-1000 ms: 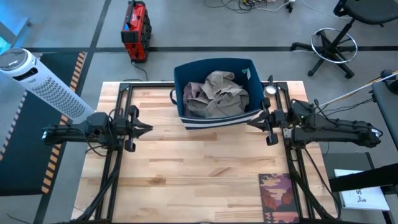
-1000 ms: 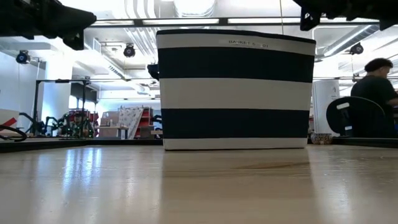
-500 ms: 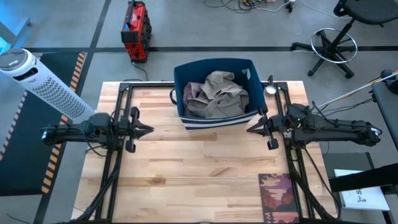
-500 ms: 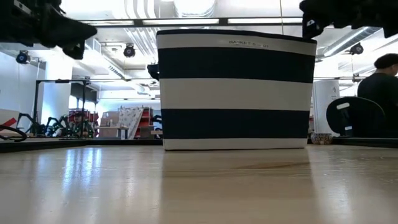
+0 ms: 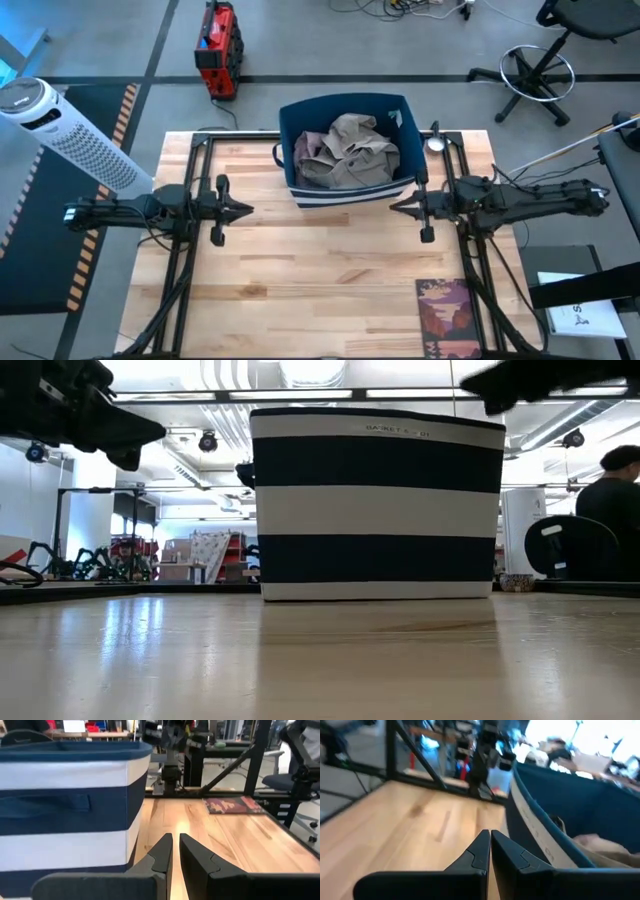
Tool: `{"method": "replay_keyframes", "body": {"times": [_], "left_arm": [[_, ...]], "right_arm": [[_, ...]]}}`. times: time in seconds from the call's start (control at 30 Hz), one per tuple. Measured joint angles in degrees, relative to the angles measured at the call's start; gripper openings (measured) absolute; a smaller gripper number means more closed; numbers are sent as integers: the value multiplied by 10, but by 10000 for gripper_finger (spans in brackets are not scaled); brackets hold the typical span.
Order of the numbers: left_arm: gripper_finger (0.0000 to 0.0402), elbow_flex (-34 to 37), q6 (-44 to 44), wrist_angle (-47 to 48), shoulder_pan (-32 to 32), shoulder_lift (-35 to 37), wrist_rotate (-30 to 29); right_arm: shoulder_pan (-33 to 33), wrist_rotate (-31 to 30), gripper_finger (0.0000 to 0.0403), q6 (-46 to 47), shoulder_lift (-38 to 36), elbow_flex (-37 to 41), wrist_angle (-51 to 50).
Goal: Sort clothes
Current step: Adjust the blue laundry bin
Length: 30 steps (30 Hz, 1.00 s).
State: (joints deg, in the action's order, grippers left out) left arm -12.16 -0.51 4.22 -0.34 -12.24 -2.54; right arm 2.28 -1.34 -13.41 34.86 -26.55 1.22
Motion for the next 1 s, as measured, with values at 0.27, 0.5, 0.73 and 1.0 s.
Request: {"method": "replay_keyframes", "body": {"times": [0.27, 0.5, 0.73, 1.0], "left_arm": [[20, 0, 2, -11, 0, -22, -21], [20, 0, 4, -12, 0, -29, -21], [20, 0, 10, -12, 0, -27, -21], [20, 0, 15, -8, 0, -28, -21]], "right_arm": [[68, -117, 0, -16, 141, -160, -111], [98, -200, 0, -7, 347, -346, -242], [79, -279, 0, 44, 524, -530, -382], [5, -297, 0, 45, 622, -623, -413]]}}
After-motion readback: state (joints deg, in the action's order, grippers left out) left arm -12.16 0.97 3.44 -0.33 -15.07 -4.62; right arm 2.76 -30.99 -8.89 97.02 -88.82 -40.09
